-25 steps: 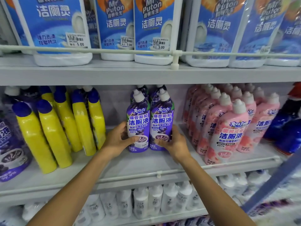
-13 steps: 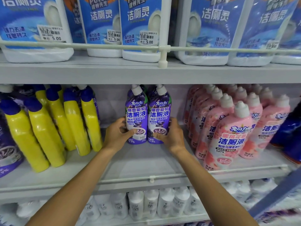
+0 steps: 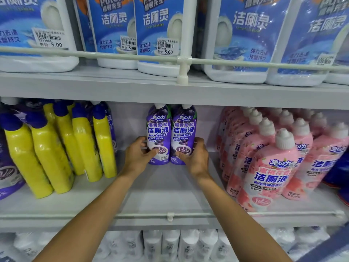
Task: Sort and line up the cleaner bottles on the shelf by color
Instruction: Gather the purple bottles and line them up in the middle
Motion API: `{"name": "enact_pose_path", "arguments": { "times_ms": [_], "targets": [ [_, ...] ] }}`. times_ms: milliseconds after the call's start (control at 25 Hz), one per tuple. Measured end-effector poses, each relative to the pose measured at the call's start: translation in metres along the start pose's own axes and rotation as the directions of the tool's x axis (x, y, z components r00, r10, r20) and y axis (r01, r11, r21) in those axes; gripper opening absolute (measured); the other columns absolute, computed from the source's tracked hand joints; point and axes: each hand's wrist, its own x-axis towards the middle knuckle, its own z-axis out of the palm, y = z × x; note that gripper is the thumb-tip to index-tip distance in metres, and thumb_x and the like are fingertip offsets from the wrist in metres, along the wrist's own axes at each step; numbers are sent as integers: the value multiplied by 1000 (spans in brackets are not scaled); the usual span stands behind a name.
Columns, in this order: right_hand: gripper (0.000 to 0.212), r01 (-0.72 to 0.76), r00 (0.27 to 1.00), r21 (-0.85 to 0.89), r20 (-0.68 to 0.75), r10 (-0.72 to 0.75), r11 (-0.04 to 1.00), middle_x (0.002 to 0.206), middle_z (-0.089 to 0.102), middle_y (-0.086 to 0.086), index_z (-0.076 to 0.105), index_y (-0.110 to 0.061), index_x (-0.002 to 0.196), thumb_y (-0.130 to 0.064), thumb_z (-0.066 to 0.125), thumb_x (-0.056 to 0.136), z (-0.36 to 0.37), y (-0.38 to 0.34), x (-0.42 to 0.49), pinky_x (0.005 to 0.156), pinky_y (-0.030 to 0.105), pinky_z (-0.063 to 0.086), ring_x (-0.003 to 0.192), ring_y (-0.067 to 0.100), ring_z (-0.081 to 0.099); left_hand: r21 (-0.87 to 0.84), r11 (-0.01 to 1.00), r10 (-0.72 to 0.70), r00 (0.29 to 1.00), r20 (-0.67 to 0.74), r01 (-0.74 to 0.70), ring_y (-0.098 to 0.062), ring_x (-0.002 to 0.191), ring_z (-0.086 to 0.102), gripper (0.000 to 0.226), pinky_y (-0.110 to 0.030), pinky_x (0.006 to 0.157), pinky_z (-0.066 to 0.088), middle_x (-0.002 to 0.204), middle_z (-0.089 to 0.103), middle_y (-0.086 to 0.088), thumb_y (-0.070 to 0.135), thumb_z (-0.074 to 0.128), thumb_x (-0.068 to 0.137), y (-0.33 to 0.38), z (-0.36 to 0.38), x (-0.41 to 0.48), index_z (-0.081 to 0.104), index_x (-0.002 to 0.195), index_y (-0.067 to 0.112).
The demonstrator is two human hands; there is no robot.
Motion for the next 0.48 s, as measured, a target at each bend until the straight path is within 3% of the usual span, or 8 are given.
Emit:
{"name": "enact_pose_path", "arguments": {
  "times_ms": [120, 280, 480],
  "targets": [
    [66, -11, 1000, 20, -3, 11, 1000, 106, 64, -6, 53, -13, 121, -16, 94, 70, 2, 1, -1, 57, -2, 42, 79, -12, 56, -7, 1000, -11, 1000, -12, 10, 6, 81, 73, 48, -13, 66, 58, 108, 75, -5, 9, 88, 80, -2, 2, 0, 64, 122, 5],
    [66, -9, 1000, 7, -30, 9, 1000, 113, 68, -1, 53, -17, 119, -21, 95, 68, 4, 2, -2, 58, -2, 42, 82, 4, 64, -16, 1000, 2, 1000, -23, -2, -4, 90, 73, 53, -13, 69, 59, 111, 75, -6, 7, 89, 79, -4, 4, 0, 63, 126, 5],
    [67, 3, 1000, 20, -25, -2, 1000, 114, 67, -1, 53, -16, 122, -21, 95, 70, 5, 2, -4, 59, -2, 42, 86, 8, 64, -44, 999, 2, 1000, -22, -3, -13, 98, 74, 57, -23, 76, 63, 117, 74, -5, 15, 88, 81, -6, 7, -4, 61, 130, 7]
  ]
}}
